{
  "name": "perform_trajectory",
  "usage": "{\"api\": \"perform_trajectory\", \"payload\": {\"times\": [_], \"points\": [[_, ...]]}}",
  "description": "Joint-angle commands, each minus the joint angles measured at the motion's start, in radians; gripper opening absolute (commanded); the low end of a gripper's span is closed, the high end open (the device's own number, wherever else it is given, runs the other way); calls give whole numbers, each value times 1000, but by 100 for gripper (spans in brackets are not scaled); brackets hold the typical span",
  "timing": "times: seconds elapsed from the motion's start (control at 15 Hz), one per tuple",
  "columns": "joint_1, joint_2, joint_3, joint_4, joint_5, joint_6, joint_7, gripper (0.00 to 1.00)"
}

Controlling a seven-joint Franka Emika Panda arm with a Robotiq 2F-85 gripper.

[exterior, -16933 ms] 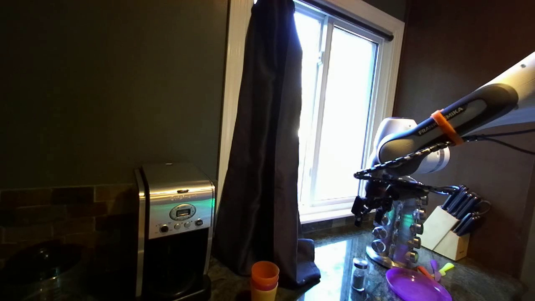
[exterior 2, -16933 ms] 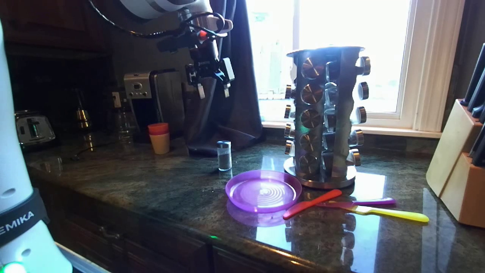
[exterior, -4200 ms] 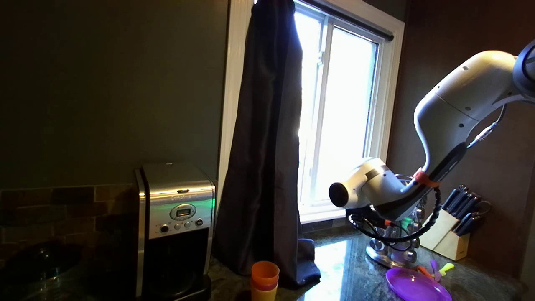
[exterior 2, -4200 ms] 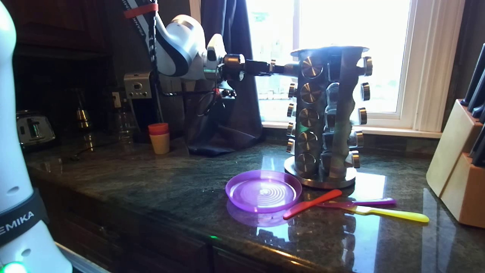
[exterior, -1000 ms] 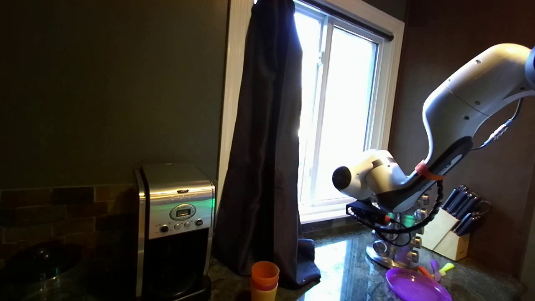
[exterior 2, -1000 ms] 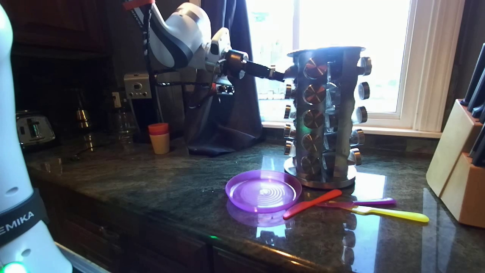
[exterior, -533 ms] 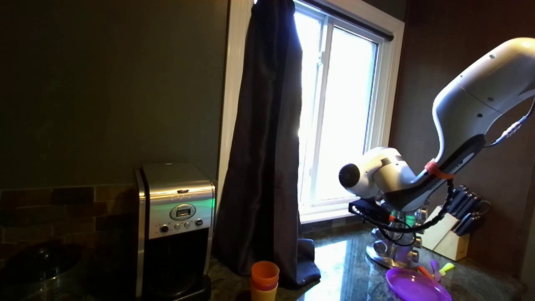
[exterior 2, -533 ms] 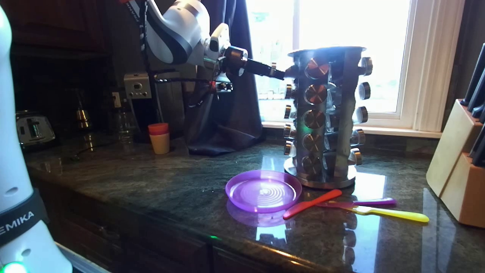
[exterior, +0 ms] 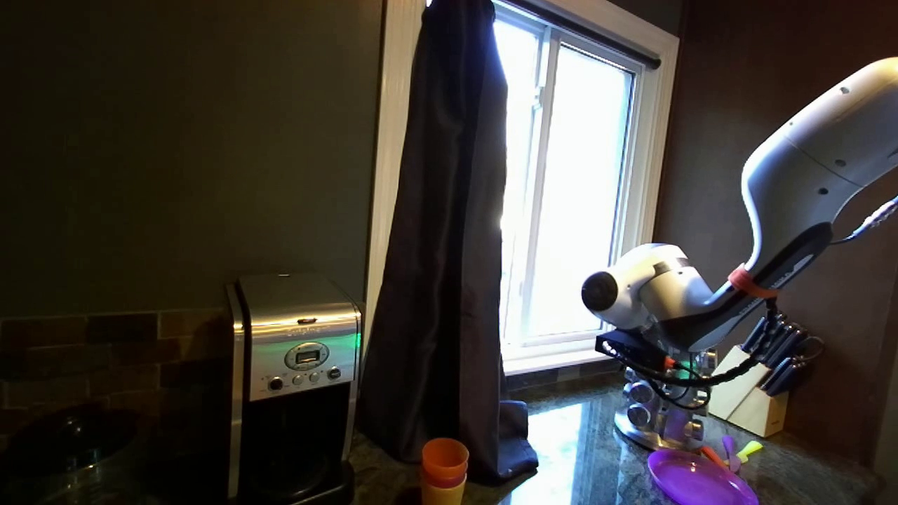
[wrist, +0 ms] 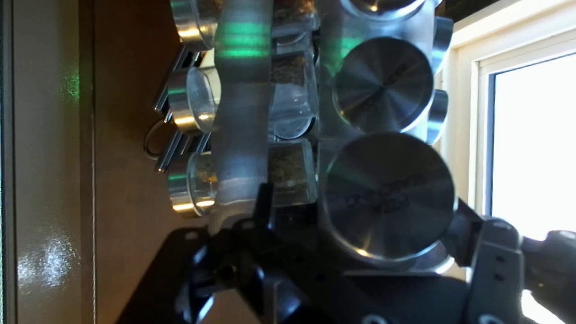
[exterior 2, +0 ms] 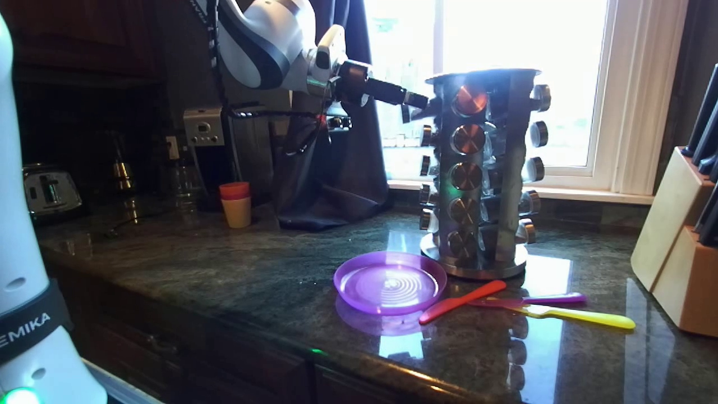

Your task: Put the black pepper container in the seasoning rack

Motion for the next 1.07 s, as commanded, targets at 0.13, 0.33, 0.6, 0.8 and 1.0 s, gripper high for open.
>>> {"api": "perform_trajectory", "payload": {"times": [0.13, 0.33, 0.6, 0.8, 1.0], "points": [[-7, -38, -15, -35, -34, 32, 22, 100], [4, -52, -2, -57, -122, 29, 26, 100], [31, -105, 22, -119, -146, 16, -51, 100], [49, -171, 31, -176, -150, 38, -106, 100], [74, -222, 48, -215, -153, 10, -133, 97]]}}
